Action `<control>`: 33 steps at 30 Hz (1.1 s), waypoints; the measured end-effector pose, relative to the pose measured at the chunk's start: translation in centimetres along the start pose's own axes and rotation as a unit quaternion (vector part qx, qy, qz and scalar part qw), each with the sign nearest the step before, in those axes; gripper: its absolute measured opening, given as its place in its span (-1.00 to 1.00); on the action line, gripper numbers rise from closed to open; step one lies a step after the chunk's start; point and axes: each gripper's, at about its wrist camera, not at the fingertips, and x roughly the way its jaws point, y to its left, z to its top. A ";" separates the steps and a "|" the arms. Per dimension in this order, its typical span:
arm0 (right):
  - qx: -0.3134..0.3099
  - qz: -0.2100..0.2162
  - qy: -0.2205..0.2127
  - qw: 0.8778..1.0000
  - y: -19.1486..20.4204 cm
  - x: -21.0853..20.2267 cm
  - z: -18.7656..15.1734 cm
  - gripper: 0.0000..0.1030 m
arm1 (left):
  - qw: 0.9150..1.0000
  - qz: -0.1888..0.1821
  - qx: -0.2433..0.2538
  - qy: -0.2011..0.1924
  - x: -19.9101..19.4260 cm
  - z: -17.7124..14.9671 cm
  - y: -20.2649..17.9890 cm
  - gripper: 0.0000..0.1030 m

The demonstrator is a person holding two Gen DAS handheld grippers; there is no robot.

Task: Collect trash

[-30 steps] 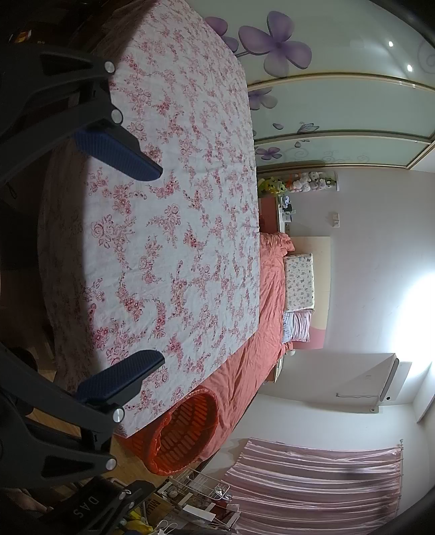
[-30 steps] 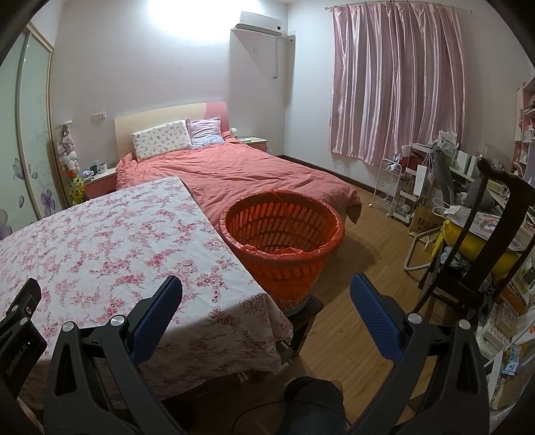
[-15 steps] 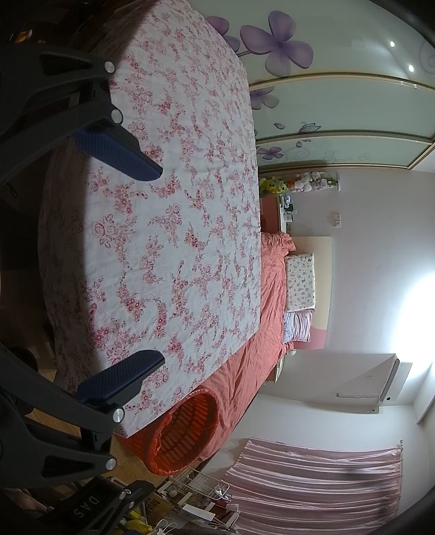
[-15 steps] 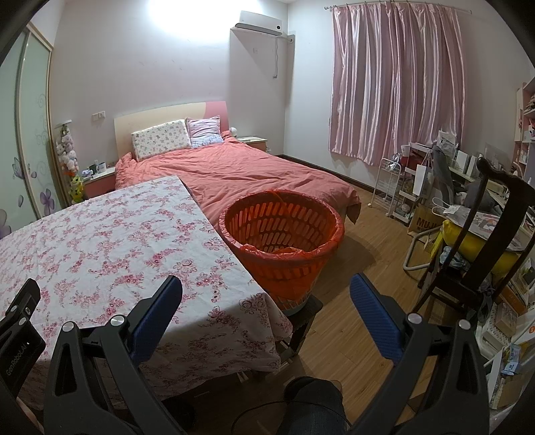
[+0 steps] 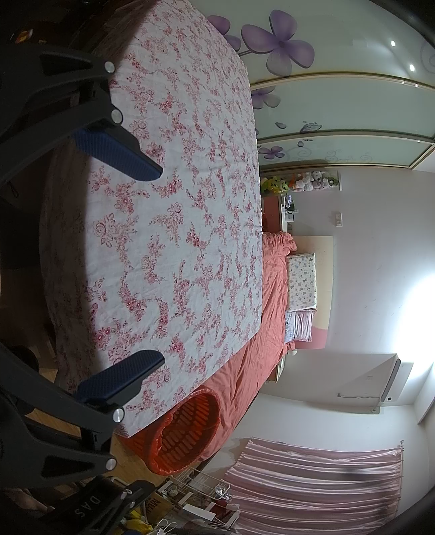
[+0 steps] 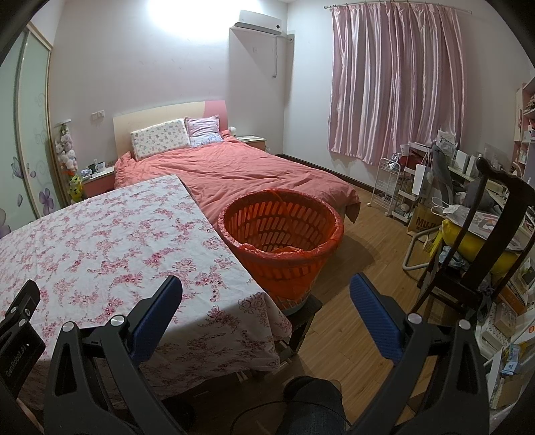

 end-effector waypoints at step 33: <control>0.000 0.000 0.000 1.000 0.0 0.0 0.1 0.93 | 1.000 0.000 0.001 0.002 0.1 -0.2 -0.1 0.92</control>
